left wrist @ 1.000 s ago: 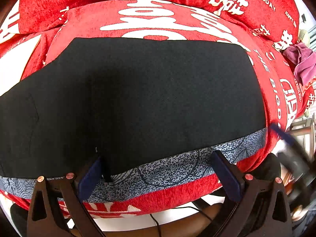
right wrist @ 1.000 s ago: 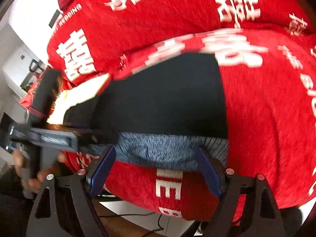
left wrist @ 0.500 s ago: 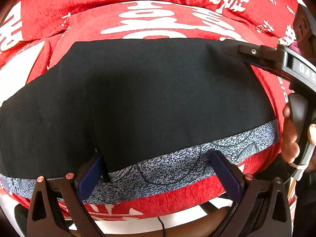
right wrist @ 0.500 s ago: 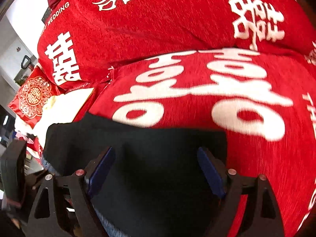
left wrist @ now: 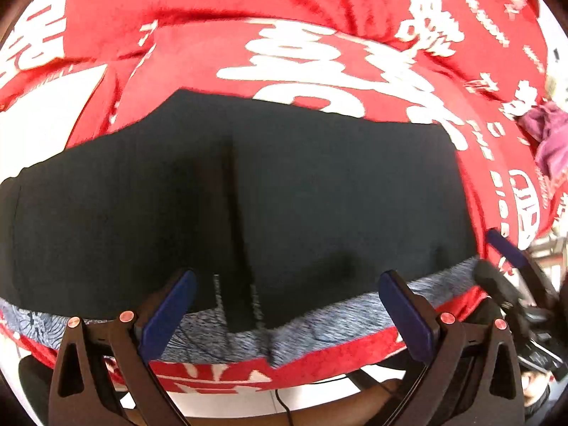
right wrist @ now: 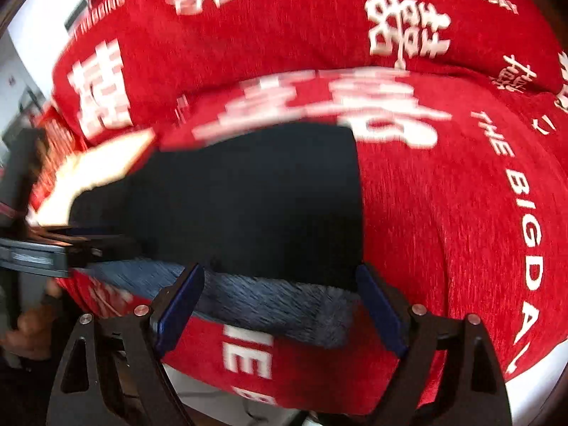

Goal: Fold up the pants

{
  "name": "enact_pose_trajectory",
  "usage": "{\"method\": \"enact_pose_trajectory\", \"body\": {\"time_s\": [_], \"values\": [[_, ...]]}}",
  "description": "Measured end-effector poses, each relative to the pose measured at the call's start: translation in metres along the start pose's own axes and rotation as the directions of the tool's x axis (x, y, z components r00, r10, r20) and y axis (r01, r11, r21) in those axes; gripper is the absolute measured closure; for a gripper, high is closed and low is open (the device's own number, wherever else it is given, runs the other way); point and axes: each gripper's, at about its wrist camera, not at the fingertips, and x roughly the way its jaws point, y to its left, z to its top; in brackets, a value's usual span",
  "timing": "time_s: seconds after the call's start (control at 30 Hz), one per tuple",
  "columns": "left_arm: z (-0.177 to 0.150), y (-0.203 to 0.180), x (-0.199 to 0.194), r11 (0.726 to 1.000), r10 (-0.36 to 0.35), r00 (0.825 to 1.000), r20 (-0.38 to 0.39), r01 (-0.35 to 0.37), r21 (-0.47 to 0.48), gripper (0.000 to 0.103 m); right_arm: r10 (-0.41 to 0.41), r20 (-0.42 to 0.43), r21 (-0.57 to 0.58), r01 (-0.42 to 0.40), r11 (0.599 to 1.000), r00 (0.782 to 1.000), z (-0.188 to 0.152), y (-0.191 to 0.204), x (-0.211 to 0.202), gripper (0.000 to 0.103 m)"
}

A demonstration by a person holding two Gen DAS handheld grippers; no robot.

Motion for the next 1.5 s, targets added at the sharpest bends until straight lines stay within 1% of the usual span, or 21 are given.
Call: {"method": "enact_pose_trajectory", "body": {"time_s": [0.07,0.1,0.17,0.27,0.37,0.43,0.47,0.57,0.63,0.7,0.8,0.9,1.0,1.03,1.1,1.17,1.27,1.3,1.37,1.43,1.5], "values": [[0.003,0.003,0.022,0.997,0.076,0.995,-0.068,-0.077,-0.010,0.000,0.014,0.025,-0.031,-0.013,0.999,1.000,0.008,0.009,0.000,0.013],[0.004,0.006,0.030,0.998,0.055,0.995,-0.086,-0.058,-0.029,0.000,0.028,-0.005,-0.039,-0.028,0.999,1.000,0.010,0.012,0.009,0.013],[0.005,0.008,0.024,0.998,0.044,0.996,-0.073,-0.047,-0.038,0.000,0.010,-0.078,-0.057,-0.014,0.998,0.997,0.010,0.017,0.030,0.010],[0.004,0.011,0.015,0.996,0.084,0.996,-0.035,-0.084,-0.024,0.000,-0.075,-0.056,-0.136,0.066,0.988,0.996,0.014,0.032,0.024,0.010],[0.003,0.016,0.019,0.997,0.068,0.997,-0.045,-0.070,-0.035,0.000,-0.084,0.006,-0.164,0.084,0.983,0.996,0.015,0.041,0.013,0.010],[0.002,0.018,0.020,0.997,0.070,0.997,-0.038,-0.071,-0.027,0.000,-0.139,-0.045,-0.174,0.130,0.976,0.989,0.014,0.041,0.029,0.010],[0.002,0.018,0.019,0.997,0.074,0.997,-0.031,-0.075,-0.018,0.000,-0.190,-0.071,-0.190,0.173,0.966,0.979,0.011,0.042,0.040,0.008],[0.003,0.020,0.019,0.998,0.067,0.998,-0.017,-0.067,-0.007,0.000,-0.258,-0.052,-0.253,0.237,0.938,0.965,0.008,0.057,0.051,0.000],[-0.001,0.020,0.015,0.997,0.073,0.997,-0.008,-0.073,-0.003,0.000,-0.275,-0.057,-0.245,0.254,0.936,0.960,0.009,0.059,0.053,0.000],[-0.006,0.024,0.003,0.995,0.098,0.995,0.031,-0.099,0.010,0.000,-0.288,-0.084,-0.240,0.261,0.935,0.954,0.014,0.060,0.051,0.000],[-0.013,0.039,-0.018,0.991,0.134,0.985,0.106,-0.136,0.013,0.000,-0.274,-0.038,-0.224,0.259,0.939,0.961,0.022,0.068,0.036,0.000],[-0.016,0.062,-0.025,0.989,0.149,0.981,0.123,-0.148,-0.020,0.000,-0.259,-0.010,-0.226,0.250,0.941,0.966,0.030,0.083,0.037,0.000],[-0.020,0.090,-0.024,0.985,0.160,0.982,0.103,-0.152,-0.077,0.000,-0.256,-0.063,-0.261,0.231,0.937,0.965,0.032,0.097,0.064,0.000],[-0.022,0.102,-0.024,0.983,0.158,0.983,0.095,-0.148,-0.106,0.000,-0.283,-0.109,-0.284,0.243,0.927,0.953,0.029,0.100,0.081,0.000],[-0.027,0.124,-0.027,0.977,0.152,0.984,0.093,-0.135,-0.163,0.000,-0.297,-0.090,-0.281,0.262,0.923,0.950,0.032,0.104,0.086,0.000],[-0.037,0.159,-0.029,0.959,0.157,0.984,0.087,-0.131,-0.251,0.000,-0.316,-0.136,-0.268,0.272,0.924,0.939,0.041,0.108,0.086,0.000],[-0.052,0.202,-0.014,0.925,0.179,0.984,0.029,-0.158,-0.346,0.000,-0.248,-0.053,-0.319,0.218,0.922,0.967,0.048,0.134,0.068,0.000],[-0.055,0.211,-0.009,0.927,0.139,0.990,0.020,-0.123,-0.355,0.000,-0.222,-0.041,-0.366,0.192,0.911,0.974,0.051,0.148,0.068,0.000],[-0.057,0.211,-0.015,0.932,0.129,0.991,0.049,-0.104,-0.349,0.000,-0.151,-0.061,-0.465,0.106,0.879,0.987,0.057,0.181,0.078,0.000],[-0.061,0.206,-0.029,0.941,0.135,0.986,0.100,-0.096,-0.324,0.000,-0.105,-0.080,-0.538,0.046,0.841,0.991,0.065,0.207,0.091,0.000],[-0.067,0.208,-0.039,0.942,0.156,0.978,0.141,-0.105,-0.318,0.000,-0.033,-0.129,-0.595,-0.051,0.802,0.991,0.075,0.236,0.109,0.000]]}}
